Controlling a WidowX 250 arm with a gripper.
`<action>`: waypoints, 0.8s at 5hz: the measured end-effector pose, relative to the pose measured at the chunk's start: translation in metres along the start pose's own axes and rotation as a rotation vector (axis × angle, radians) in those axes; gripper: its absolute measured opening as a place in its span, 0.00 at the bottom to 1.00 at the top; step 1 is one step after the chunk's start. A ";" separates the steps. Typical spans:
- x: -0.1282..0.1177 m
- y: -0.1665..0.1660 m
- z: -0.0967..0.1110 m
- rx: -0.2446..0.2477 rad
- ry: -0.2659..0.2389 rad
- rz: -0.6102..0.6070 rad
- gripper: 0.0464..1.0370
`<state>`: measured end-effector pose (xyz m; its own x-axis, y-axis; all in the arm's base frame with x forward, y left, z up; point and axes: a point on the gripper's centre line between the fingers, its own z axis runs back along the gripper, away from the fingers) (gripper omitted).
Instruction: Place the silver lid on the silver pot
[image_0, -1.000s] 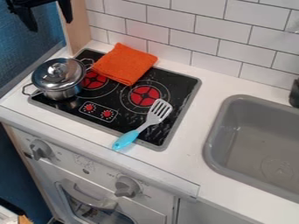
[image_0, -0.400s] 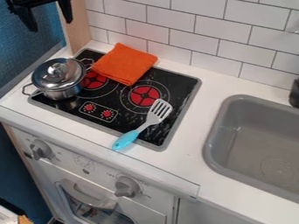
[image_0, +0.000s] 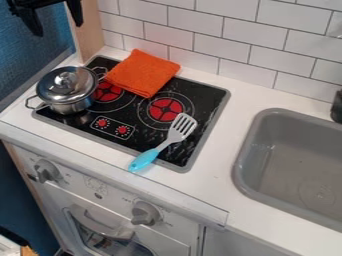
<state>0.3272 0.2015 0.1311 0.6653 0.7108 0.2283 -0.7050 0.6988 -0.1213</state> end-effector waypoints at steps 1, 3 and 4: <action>0.000 0.000 0.001 0.000 -0.001 0.000 0.96; -0.002 -0.002 0.000 -0.012 0.012 0.002 0.96; 0.001 -0.012 0.019 -0.143 0.058 -0.019 0.96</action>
